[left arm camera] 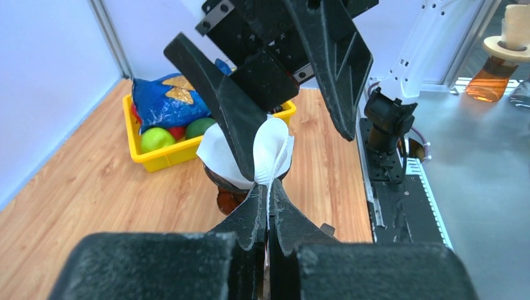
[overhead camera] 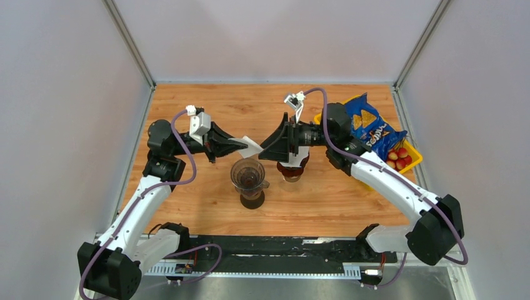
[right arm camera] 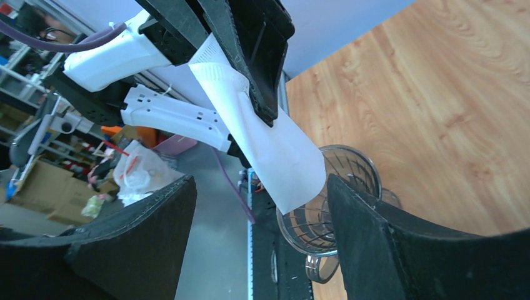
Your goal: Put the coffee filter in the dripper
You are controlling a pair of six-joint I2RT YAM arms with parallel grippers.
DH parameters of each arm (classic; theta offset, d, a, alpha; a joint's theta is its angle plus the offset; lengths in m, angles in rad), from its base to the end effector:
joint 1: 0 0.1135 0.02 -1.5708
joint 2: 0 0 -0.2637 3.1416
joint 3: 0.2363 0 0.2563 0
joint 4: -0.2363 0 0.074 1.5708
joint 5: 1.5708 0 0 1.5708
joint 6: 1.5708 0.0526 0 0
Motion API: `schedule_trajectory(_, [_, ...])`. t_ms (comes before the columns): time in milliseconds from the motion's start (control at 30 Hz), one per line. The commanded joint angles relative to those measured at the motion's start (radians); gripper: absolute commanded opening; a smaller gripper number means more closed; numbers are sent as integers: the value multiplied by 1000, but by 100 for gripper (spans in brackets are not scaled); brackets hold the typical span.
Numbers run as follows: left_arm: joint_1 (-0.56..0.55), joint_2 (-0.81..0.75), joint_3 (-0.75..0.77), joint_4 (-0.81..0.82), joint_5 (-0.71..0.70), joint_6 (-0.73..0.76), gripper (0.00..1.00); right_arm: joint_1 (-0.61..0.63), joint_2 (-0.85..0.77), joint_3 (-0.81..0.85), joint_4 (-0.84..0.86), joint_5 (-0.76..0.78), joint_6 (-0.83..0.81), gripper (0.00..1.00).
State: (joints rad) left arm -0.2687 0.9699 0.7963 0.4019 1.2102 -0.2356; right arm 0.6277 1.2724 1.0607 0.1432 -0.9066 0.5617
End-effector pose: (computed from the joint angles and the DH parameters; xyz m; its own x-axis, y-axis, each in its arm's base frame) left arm 0.1960 -0.1050 0.3680 -0.0148 -0.0813 -0.9966 0.9964 0.0815 -0.0214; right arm 0.2224 0.2126 0.3646 -0.5784 -0.0140 -0.8157 -0.8150 0.0532 0.5770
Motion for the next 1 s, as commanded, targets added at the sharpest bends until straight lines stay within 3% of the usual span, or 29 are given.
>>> schedule_trajectory(0, [-4, -18, 42, 54, 15, 59, 0, 14, 42, 19, 136, -98, 124, 77])
schedule_trajectory(100, [-3, -17, 39, 56, -18, 61, 0, 27, 60, 17, 172, -111, 151, 73])
schedule_trajectory(233, [-4, -9, 45, 39, -32, 54, 0, 38, 56, 15, 192, -79, 138, 52])
schedule_trajectory(400, [-3, -17, 9, 34, -46, 40, 1, 38, 53, 15, 185, -47, 134, 41])
schedule_trajectory(467, [-3, -23, -6, 38, -54, 28, 2, 38, 55, 16, 173, -30, 132, 37])
schedule_trajectory(633, [-4, -45, -38, 50, -77, -4, 15, 38, 58, 30, 115, 24, 79, 15])
schedule_trajectory(700, [-3, -53, -47, 51, -87, -20, 22, 38, 60, 39, 95, 36, 59, 10])
schedule_trajectory(767, [-4, -61, -51, 47, -105, -46, 47, 38, 61, 50, 75, 62, 37, 4])
schedule_trajectory(800, [-3, -68, -53, 42, -131, -69, 68, 38, 61, 54, 63, 71, 25, 1])
schedule_trajectory(833, [-4, -72, -54, 25, -151, -78, 77, 38, 61, 61, 48, 78, 12, 1])
schedule_trajectory(867, [-4, -82, -57, 13, -206, -105, 94, 38, 62, 67, 33, 85, 2, 1])
schedule_trajectory(967, [-4, -103, -55, -70, -305, -160, 99, 38, 55, 82, -1, 128, -29, 1])
